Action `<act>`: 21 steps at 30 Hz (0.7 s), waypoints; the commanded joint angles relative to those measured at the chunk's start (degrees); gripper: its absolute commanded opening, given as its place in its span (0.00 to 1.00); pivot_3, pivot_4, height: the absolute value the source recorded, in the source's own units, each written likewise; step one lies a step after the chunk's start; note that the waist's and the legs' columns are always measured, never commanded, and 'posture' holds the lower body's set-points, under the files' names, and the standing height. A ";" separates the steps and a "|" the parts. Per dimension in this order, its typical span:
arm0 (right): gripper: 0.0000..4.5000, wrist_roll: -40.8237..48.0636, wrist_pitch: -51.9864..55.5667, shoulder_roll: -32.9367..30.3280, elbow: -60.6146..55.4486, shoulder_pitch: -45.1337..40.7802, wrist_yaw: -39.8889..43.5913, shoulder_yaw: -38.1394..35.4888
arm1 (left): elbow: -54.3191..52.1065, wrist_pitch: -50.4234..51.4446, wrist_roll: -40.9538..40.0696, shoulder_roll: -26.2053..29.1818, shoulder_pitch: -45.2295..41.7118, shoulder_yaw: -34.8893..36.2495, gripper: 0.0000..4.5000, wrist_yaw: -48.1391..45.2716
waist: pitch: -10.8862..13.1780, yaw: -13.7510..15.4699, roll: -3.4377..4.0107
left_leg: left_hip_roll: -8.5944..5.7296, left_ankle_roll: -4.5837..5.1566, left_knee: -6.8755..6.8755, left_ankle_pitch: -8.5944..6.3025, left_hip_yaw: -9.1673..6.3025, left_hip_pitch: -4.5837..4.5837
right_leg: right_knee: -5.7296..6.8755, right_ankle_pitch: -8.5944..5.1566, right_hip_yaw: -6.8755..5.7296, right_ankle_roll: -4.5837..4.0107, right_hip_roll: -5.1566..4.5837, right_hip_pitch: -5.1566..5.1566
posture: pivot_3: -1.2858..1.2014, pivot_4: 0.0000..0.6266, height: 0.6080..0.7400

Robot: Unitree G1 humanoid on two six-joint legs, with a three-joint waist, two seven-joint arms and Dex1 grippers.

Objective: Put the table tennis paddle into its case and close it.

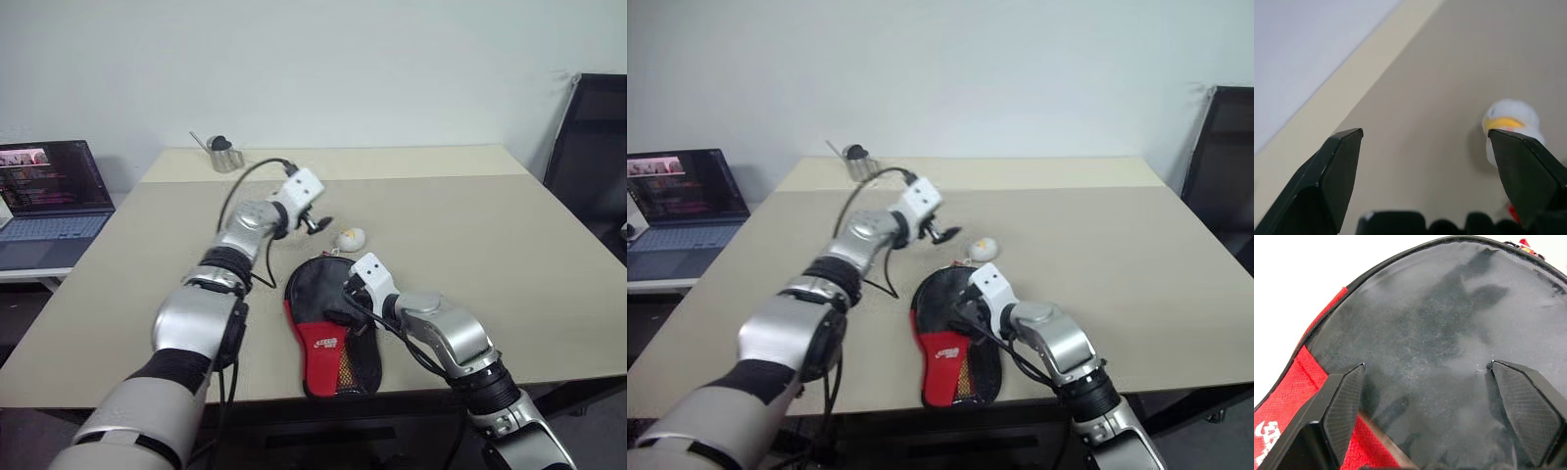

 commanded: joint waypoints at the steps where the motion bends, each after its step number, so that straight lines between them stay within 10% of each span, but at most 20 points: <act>1: 1.00 2.64 3.48 -1.85 -3.59 0.26 1.28 -2.63 | -10.06 4.44 -10.01 2.65 5.92 3.56 0.99 -19.77 | 0.02 -0.09 0.04 | 0.00 -0.01 0.00 0.00 0.02 -0.05 | -0.03 0.00 0.01 -0.01 0.00 -0.02 | 0.52 0.24 1.00; 11: 1.00 21.44 11.49 -9.20 -17.21 0.27 11.67 -16.53 | -55.11 26.69 -18.99 7.22 32.78 -0.86 0.99 -25.81 | 0.17 -0.28 0.13 | 0.03 0.00 -0.05 -0.01 -0.37 -0.52 | -0.17 0.00 0.04 -0.04 -0.02 -0.43 | 0.52 0.24 1.00; 21: 1.00 23.34 8.18 -22.74 -17.25 1.65 15.99 -16.17 | -67.93 29.48 -18.11 7.21 42.30 -7.81 0.99 -20.66 | 0.24 0.44 0.25 | 0.02 0.03 -0.05 -0.03 -0.08 -0.18 | -0.13 -0.01 0.00 -0.05 -0.02 -0.10 | 0.52 0.24 1.00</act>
